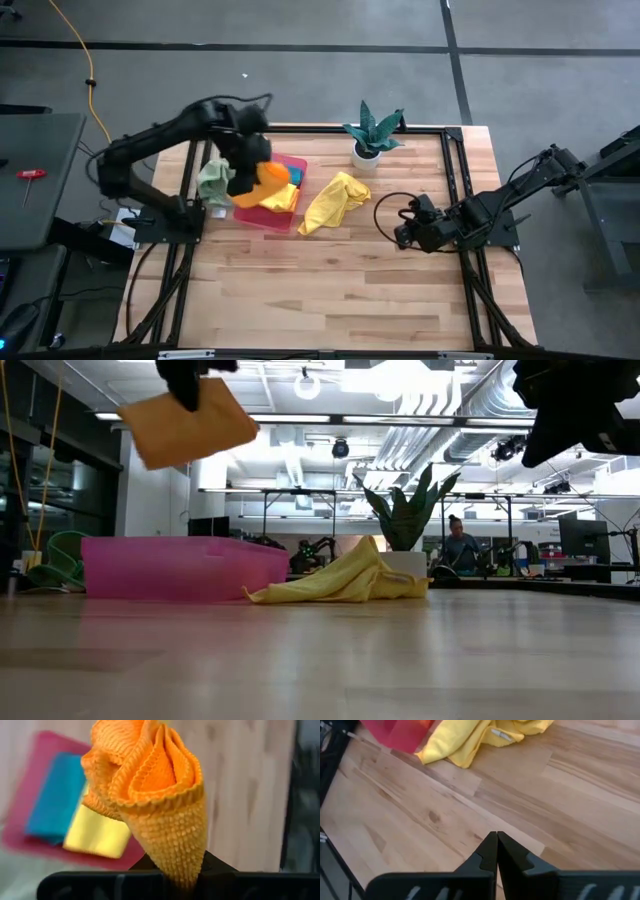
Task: Fold microfiber towels
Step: Put the orange microfiber cloth into the pink bin
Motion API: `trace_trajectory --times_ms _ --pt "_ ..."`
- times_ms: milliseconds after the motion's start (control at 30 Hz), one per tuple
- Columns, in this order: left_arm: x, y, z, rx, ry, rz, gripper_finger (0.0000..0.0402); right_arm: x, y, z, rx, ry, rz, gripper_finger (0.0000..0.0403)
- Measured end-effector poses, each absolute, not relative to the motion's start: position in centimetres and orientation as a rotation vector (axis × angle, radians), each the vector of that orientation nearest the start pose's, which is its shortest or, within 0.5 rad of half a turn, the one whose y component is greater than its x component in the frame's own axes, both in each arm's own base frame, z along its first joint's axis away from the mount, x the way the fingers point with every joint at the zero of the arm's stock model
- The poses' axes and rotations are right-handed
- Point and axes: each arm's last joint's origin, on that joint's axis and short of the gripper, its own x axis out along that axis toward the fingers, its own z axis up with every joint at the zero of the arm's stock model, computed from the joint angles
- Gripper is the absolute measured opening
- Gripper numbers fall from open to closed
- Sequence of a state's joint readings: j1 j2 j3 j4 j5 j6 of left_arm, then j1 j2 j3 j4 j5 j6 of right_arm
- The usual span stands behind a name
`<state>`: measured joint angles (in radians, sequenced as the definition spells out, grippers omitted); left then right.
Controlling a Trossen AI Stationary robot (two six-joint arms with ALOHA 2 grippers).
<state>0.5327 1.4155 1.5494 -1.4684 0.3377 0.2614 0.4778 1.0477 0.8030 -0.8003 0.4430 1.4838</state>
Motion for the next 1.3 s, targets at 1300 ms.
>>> trace_trajectory --times_ms 1300 --pt "27.8 10.1 21.5 0.179 1.707 -0.582 0.0 17.3 7.5 25.0 0.836 0.725 -0.609 0.0"
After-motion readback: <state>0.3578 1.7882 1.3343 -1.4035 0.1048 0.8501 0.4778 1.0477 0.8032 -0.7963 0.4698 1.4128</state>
